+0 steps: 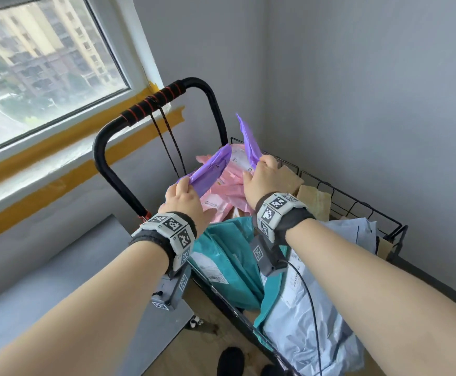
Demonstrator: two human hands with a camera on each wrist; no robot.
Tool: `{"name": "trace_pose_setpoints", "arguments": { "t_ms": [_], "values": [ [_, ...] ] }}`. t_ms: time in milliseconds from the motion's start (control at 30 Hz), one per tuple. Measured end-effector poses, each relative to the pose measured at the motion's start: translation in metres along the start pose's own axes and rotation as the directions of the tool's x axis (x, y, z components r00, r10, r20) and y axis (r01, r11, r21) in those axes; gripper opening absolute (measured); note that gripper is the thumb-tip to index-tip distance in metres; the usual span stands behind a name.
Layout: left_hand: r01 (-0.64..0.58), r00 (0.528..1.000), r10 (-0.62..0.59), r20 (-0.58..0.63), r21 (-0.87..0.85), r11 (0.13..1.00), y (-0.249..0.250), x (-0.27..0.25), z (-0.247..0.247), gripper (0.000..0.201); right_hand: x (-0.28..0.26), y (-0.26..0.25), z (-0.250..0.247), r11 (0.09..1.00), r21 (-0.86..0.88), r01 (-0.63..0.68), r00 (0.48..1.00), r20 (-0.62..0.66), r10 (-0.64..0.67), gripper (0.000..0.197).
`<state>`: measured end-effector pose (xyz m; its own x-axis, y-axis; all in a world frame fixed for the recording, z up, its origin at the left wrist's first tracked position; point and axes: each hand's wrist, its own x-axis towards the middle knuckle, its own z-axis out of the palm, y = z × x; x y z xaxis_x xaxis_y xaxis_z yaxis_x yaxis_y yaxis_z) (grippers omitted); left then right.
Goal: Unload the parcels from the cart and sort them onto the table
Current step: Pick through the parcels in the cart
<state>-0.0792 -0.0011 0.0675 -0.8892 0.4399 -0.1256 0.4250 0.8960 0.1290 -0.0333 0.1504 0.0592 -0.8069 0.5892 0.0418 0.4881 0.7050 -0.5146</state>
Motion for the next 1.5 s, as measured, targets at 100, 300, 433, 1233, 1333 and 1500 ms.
{"name": "trace_pose_setpoints", "arguments": {
  "t_ms": [100, 300, 433, 1233, 1333, 1500],
  "values": [
    [0.1, 0.994, -0.101, -0.05, -0.015, 0.995, -0.026, -0.02, -0.006, 0.08, -0.007, -0.032, 0.021, 0.978, 0.174, 0.114, 0.993, 0.018, -0.119, 0.035],
    [0.327, 0.939, -0.331, -0.089, -0.053, 0.943, -0.098, -0.08, -0.014, 0.084, -0.049, -0.103, 0.056, 0.915, 0.247, 0.319, 0.932, 0.093, -0.35, 0.035],
    [0.483, 0.871, -0.487, -0.062, -0.064, 0.873, -0.153, -0.128, -0.012, 0.088, -0.09, -0.151, 0.078, 0.856, 0.278, 0.436, 0.862, 0.145, -0.486, 0.032],
    [0.9, 0.435, -0.9, -0.016, -0.035, 0.435, -0.396, -0.542, 0.049, 0.084, -0.489, -0.35, 0.199, 0.546, 0.376, 0.749, 0.378, 0.435, -0.817, 0.042],
    [0.929, 0.369, -0.929, -0.025, -0.022, 0.369, -0.412, -0.553, 0.06, 0.087, -0.501, -0.361, 0.208, 0.466, 0.396, 0.791, 0.293, 0.424, -0.857, 0.042],
    [0.961, 0.275, -0.961, 0.019, -0.031, 0.275, -0.444, -0.55, 0.074, 0.087, -0.506, -0.382, 0.23, 0.295, 0.482, 0.825, 0.125, 0.354, -0.927, 0.04]
  ]
}}
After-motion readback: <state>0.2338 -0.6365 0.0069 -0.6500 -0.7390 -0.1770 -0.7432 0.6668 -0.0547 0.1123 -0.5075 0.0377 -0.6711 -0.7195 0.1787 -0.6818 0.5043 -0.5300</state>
